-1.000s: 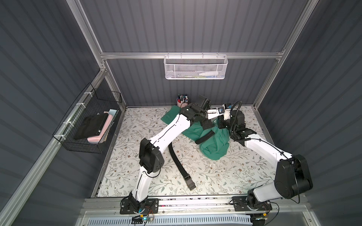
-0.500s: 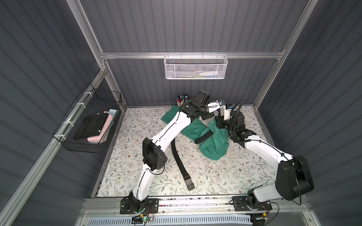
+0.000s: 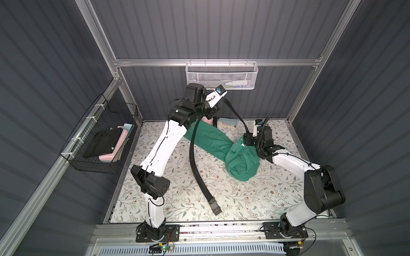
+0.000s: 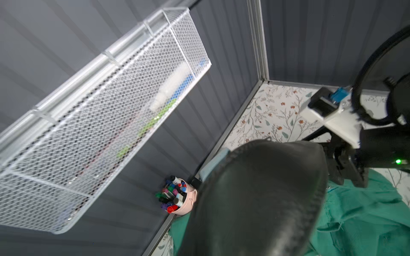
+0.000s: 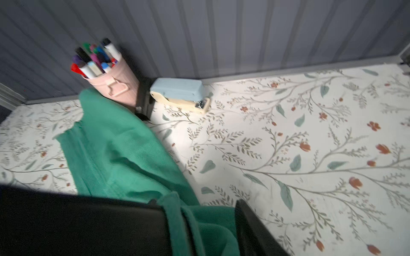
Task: Remove the belt from the trousers
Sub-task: Remove the belt from the trousers, then place the belt at the center of the board.
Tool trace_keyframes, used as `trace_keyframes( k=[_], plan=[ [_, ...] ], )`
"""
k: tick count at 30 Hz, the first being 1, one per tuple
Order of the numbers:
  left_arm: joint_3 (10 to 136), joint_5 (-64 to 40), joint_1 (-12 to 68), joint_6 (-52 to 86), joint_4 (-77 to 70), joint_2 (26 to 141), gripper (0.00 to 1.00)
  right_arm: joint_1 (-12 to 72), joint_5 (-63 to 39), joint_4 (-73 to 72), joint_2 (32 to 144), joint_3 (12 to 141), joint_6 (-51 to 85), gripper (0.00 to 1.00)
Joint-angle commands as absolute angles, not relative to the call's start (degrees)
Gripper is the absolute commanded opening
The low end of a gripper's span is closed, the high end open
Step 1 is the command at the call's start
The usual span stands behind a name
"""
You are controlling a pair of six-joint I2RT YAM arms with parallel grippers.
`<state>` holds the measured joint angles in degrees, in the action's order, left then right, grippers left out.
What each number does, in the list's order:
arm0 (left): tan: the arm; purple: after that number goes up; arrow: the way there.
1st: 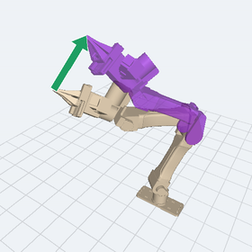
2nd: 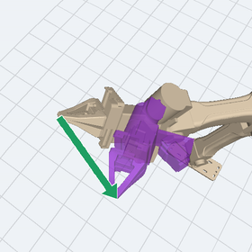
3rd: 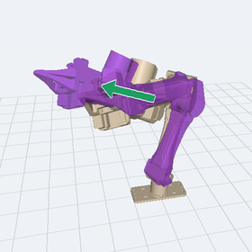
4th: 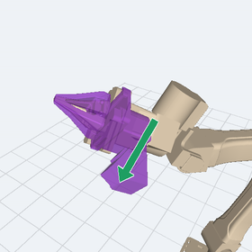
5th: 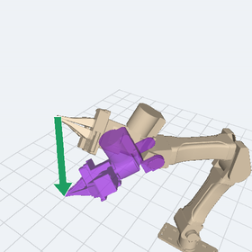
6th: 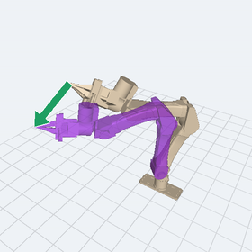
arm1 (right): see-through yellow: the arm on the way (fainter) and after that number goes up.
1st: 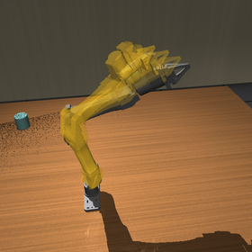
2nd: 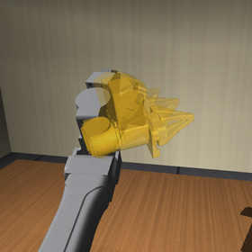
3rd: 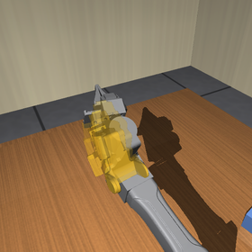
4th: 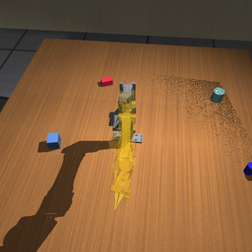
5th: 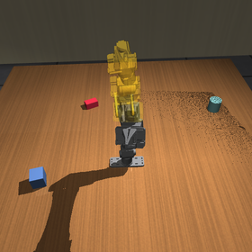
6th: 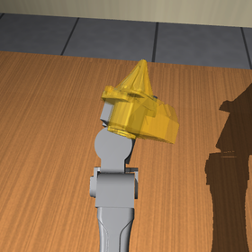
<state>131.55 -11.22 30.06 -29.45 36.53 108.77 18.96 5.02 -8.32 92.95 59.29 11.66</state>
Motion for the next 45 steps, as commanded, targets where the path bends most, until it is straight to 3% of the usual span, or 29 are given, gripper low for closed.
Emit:
trace_keyframes(
  k=[1,13,20,23,27,28,30,32,33,38,45],
  plan=[
    [129.5,-12.2,29.2,-26.7,32.0,104.4,0.00,18.4,7.6,-3.5,94.2,61.2,12.8,0.58],
    [127.0,-9.2,27.9,-28.2,33.6,100.0,0.00,17.8,7.4,-3.3,96.5,62.8,14.5,0.58],
    [100.4,-9.4,25.7,-24.1,27.1,94.3,0.00,17.9,4.0,-5.3,87.2,63.3,10.1,0.59],
    [87.7,-9.6,24.6,-23.3,23.1,92.6,0.00,17.9,7.1,-6.0,81.4,61.2,7.5,0.61],
    [76.6,-8.9,22.2,-21.4,20.2,92.0,0.21,17.8,11.0,-13.8,72.7,52.1,2.6,0.67],
    [76.4,-8.9,21.7,-20.8,20.8,91.9,0.35,17.8,11.9,-15.9,70.8,50.0,2.3,0.69],
    [78.5,-8.9,21.3,-20.5,23.6,91.4,0.76,17.8,15.1,-18.6,66.0,46.1,2.9,0.79],
    [84.0,-9.1,21.2,-21.2,27.8,91.2,0.99,17.8,20.3,-20.6,62.5,42.6,4.1,0.93],
    [86.8,-9.2,21.1,-21.6,30.3,91.2,1.00,17.7,23.4,-21.9,60.9,40.8,4.4,0.98],
    [93.4,-9.4,20.4,-22.9,37.2,88.8,1.00,15.5,29.8,-23.4,56.1,34.2,3.5,0.99],
    [77.6,-9.9,16.7,-15.2,33.3,81.6,1.00,11.2,29.2,-29.7,51.8,23.7,2.9,0.99]
  ],
)
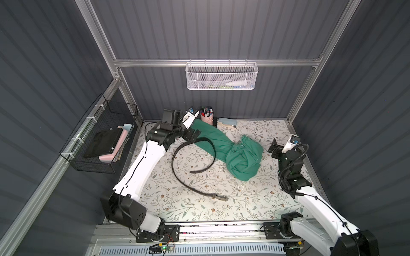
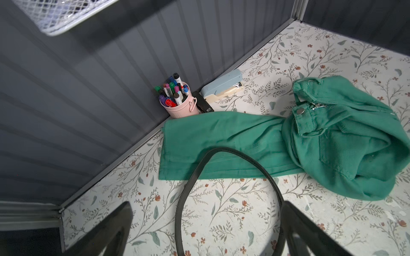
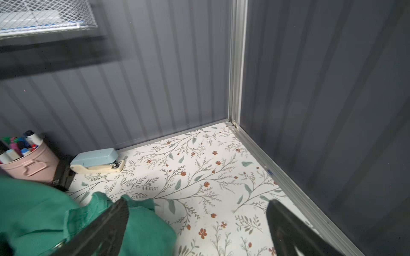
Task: Remove the belt from the trousers
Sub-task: Place the belt at the center of the board, then reset both arms
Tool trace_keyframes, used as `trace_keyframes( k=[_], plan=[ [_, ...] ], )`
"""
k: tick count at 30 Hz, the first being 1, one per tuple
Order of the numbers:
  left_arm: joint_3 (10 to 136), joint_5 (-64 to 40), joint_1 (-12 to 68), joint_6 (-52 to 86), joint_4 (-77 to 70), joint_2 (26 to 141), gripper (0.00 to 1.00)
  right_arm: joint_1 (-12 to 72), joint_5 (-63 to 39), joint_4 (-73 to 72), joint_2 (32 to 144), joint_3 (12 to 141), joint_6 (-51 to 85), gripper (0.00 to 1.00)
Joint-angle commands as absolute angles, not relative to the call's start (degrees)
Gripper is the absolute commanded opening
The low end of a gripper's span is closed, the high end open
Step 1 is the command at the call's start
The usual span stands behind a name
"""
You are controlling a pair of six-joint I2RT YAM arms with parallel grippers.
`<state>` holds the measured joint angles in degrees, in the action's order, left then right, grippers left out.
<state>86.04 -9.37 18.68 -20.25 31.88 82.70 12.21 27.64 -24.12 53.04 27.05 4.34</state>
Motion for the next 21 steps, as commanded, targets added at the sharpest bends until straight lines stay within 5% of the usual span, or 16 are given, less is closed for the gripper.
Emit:
trace_keyframes(
  k=[1,11,21],
  plan=[
    [74.1,-9.7,15.9,-13.6,31.7,80.6,1.00,10.9,29.1,-31.0,51.6,22.2,2.6,0.99],
    [42.1,-3.9,0.5,-0.3,9.4,73.0,1.00,7.6,23.3,-41.8,58.8,14.6,5.4,0.99],
    [35.0,-12.0,-5.7,-1.4,-11.8,85.4,1.00,7.4,21.6,-63.7,73.6,10.3,0.5,0.99]
  ],
)
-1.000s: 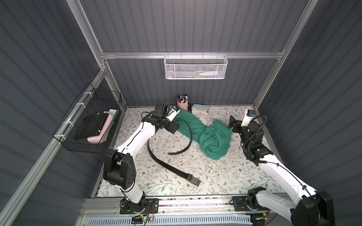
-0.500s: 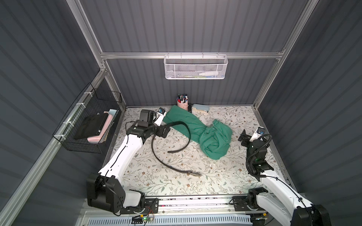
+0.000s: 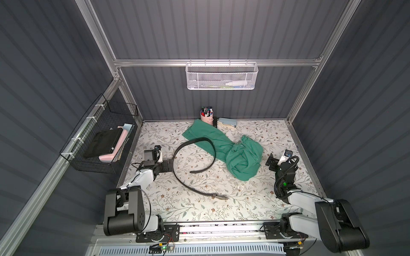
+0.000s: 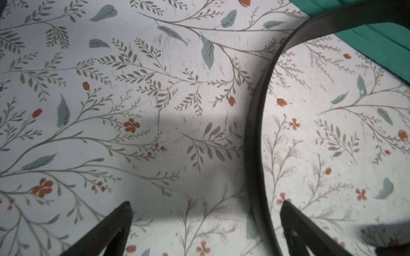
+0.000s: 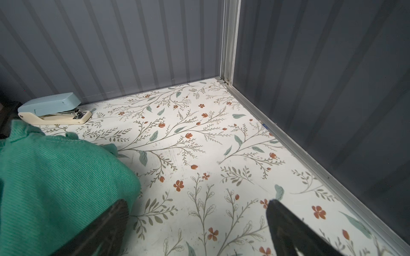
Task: Remove the belt from the trousers
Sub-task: Reset both arms
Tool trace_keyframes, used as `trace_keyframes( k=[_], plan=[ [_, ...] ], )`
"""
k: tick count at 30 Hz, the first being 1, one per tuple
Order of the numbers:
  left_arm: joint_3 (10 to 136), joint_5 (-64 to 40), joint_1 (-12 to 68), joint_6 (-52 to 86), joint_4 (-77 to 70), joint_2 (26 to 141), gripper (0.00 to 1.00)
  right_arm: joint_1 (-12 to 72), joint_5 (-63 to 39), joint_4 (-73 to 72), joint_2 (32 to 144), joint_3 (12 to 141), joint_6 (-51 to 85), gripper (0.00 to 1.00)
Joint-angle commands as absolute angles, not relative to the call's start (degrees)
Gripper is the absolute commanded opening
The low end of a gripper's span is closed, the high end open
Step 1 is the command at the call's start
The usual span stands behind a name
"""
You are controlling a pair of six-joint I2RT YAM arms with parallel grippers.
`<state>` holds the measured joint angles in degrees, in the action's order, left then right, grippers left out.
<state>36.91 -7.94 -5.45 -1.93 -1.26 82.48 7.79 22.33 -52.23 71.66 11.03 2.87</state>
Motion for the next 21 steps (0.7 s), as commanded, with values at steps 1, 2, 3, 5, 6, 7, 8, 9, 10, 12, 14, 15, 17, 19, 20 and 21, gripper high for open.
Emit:
trace_keyframes(
  k=[1,2,3,5,6,7,8,9,10,12,14,15,17,19,20,21],
  plan=[
    [34.4,-12.1,-5.7,-1.4,-14.5,86.5,1.00,7.3,20.9,-63.9,74.0,10.4,0.7,0.99],
    [33.8,-12.1,-5.7,-1.0,-17.9,87.8,1.00,6.9,19.9,-64.4,74.8,10.7,1.4,0.99],
    [33.1,-11.7,-5.7,0.5,-21.3,89.2,1.00,6.7,19.1,-65.6,76.1,10.6,1.4,0.99],
    [33.3,-12.7,-5.7,0.9,-24.1,91.8,1.00,6.6,17.8,-70.1,79.6,10.1,1.1,0.99],
    [32.7,-13.3,-5.8,0.8,-26.0,93.4,1.00,6.5,17.1,-71.8,81.8,10.1,1.0,0.99],
    [31.5,-13.5,-5.8,0.7,-29.0,94.7,1.00,6.5,16.5,-72.5,83.7,10.5,0.8,0.99],
    [29.8,-13.2,-5.8,1.1,-33.3,96.1,1.00,6.5,16.1,-74.6,86.2,11.2,-0.3,0.99],
    [28.9,-11.7,-5.8,1.6,-36.0,96.4,1.00,6.4,15.8,-76.1,88.2,12.1,-1.3,0.99],
    [28.8,-10.8,-5.7,1.2,-34.4,95.8,1.00,5.6,14.6,-76.3,88.6,12.4,-1.1,0.99],
    [26.6,-10.4,-5.5,0.8,-39.5,97.7,1.00,4.1,13.1,-69.6,87.2,14.6,1.6,0.99],
    [26.6,-9.8,-5.5,1.7,-40.3,97.5,1.00,3.5,11.9,-64.2,85.6,15.8,3.1,0.99],
    [27.0,-8.6,-5.3,1.4,-39.1,97.6,1.00,3.4,12.1,-65.6,86.0,15.5,2.7,0.99],
    [27.1,-8.3,-5.2,1.3,-39.1,97.6,1.00,3.4,12.0,-67.0,86.3,15.0,2.4,0.99],
    [27.1,-7.3,-4.8,1.2,-39.8,98.1,1.00,3.4,11.8,-65.3,85.8,15.4,2.7,0.99],
    [27.3,-7.1,-4.6,1.2,-38.7,97.7,1.00,3.4,11.9,-65.7,85.9,15.3,2.6,0.99],
    [27.3,-6.6,-4.4,1.1,-38.4,97.6,1.00,3.4,12.0,-65.9,86.0,15.3,2.6,0.99]
  ],
)
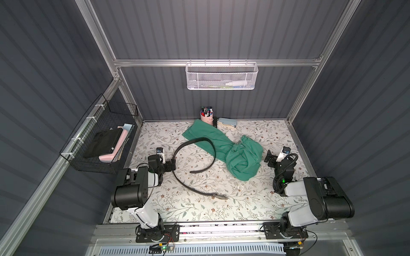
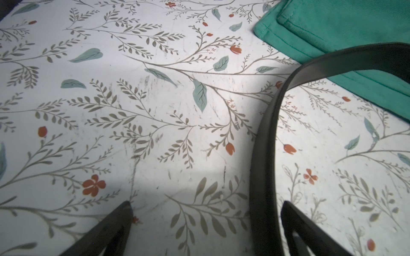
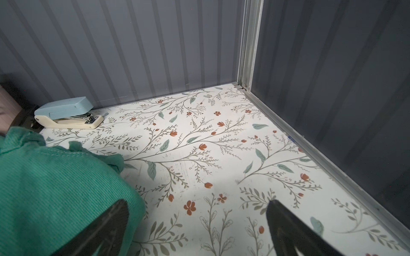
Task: Remove the belt from the trousers
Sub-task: Reset both arms
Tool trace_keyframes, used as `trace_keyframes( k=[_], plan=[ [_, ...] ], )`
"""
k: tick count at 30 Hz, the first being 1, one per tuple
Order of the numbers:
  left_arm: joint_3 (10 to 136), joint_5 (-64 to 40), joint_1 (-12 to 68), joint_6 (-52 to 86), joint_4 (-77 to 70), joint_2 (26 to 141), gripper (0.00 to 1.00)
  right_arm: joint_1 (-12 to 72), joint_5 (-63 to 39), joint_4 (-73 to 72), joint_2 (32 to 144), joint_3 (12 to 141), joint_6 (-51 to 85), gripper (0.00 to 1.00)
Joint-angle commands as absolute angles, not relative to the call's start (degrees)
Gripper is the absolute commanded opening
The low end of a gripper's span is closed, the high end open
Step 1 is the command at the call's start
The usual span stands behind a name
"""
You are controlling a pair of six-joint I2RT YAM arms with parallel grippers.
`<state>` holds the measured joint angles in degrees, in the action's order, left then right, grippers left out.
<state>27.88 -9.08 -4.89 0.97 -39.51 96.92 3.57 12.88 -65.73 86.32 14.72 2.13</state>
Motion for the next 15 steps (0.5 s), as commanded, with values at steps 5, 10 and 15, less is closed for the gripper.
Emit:
trace_keyframes(
  k=[5,10,15],
  plan=[
    [27.7,-5.7,-3.9,1.1,-37.8,97.7,1.00,3.4,11.9,-65.7,85.9,15.3,2.6,0.99],
    [27.7,-5.7,-3.9,1.0,-38.0,97.7,1.00,3.4,11.8,-65.7,86.0,15.3,2.6,0.99],
    [27.7,-5.6,-3.8,1.0,-38.1,97.7,1.00,3.4,11.9,-65.7,86.0,15.3,2.6,0.99]
  ],
)
